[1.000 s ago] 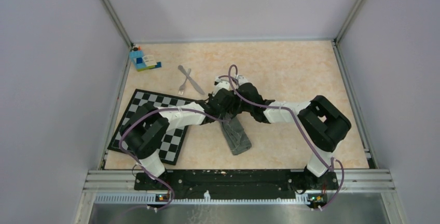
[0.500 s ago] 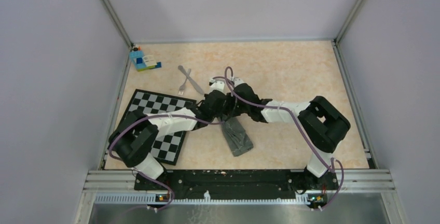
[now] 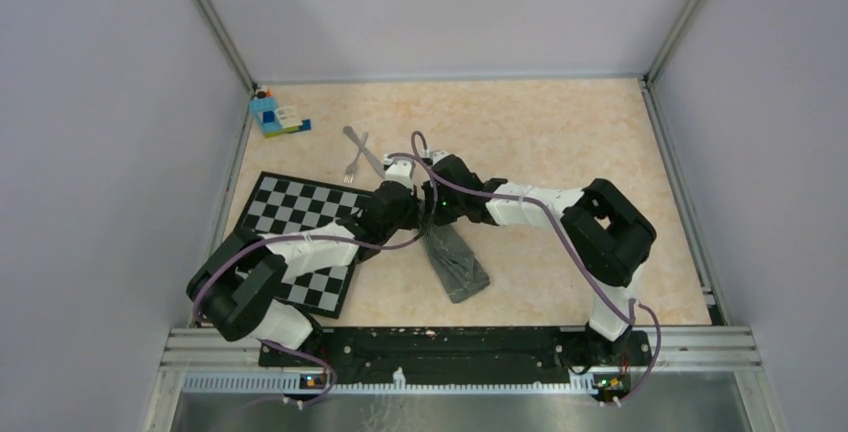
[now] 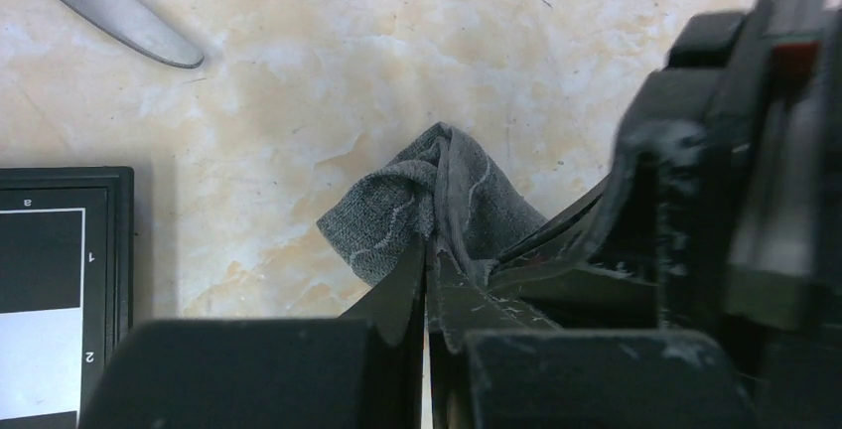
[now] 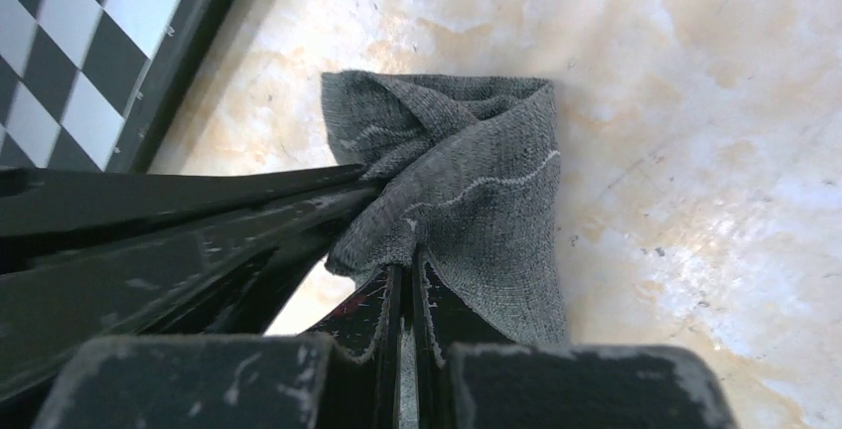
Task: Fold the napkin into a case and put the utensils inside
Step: Grasp the top corner of the smaller rectangle folded napkin from the folded napkin.
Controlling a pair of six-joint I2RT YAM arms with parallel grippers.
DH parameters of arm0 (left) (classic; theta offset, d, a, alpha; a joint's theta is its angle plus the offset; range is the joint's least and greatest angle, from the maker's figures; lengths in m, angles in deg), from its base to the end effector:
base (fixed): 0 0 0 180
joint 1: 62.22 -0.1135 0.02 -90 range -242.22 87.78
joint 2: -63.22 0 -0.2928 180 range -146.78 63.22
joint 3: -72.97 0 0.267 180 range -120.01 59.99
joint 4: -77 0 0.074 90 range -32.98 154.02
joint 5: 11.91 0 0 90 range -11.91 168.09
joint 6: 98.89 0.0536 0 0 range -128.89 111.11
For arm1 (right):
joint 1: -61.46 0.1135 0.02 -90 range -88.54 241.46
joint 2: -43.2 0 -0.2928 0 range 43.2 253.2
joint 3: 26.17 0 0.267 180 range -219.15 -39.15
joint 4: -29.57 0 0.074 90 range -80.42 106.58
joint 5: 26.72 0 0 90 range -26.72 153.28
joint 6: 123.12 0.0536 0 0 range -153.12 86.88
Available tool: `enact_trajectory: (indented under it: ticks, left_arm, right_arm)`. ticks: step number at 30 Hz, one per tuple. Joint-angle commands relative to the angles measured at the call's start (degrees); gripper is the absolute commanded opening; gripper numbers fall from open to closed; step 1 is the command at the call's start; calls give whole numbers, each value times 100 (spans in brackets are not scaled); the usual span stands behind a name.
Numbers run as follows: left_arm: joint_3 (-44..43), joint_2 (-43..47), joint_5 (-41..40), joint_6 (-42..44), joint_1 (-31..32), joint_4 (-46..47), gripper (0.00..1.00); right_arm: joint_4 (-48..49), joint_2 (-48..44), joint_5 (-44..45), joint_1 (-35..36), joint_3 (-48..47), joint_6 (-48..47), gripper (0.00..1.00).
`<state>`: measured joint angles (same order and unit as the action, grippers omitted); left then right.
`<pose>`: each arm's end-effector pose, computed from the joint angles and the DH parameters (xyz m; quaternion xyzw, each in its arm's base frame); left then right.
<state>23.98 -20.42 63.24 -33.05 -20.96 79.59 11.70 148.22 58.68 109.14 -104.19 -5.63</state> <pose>0.2450 -0.1966 0.1859 0.0671 0.8672 -0.1644 0.4652 0.2823 0.3165 0.1852 -0.1769 0.9057 0.2632 0.2812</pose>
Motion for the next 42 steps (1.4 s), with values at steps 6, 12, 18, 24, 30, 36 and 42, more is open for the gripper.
enact_trajectory:
  ticks: [6, 12, 18, 24, 30, 36, 42]
  left_arm:
    - [182, 449, 366, -14, -57, 844, 0]
    - [332, 581, 381, -8, -63, 854, 0]
    - [406, 627, 577, 20, -64, 908, 0]
    - [548, 520, 630, -220, -56, 934, 0]
    - [676, 547, 448, -376, -56, 828, 0]
    - [788, 577, 433, -467, -56, 881, 0]
    - [655, 786, 173, -473, -56, 666, 0]
  right_arm:
    - [-355, 347, -35, 210, -197, 71, 0]
    - [-706, 565, 121, 215, -619, 374, 0]
    - [-794, 711, 160, 215, -807, 671, 0]
    - [367, 341, -294, 145, -665, 1090, 0]
    - [1716, -39, -587, -109, -4, 1618, 0]
    - [1863, -124, -540, -292, 187, 2088, 0]
    - [328, 462, -772, -119, -556, 1573, 0]
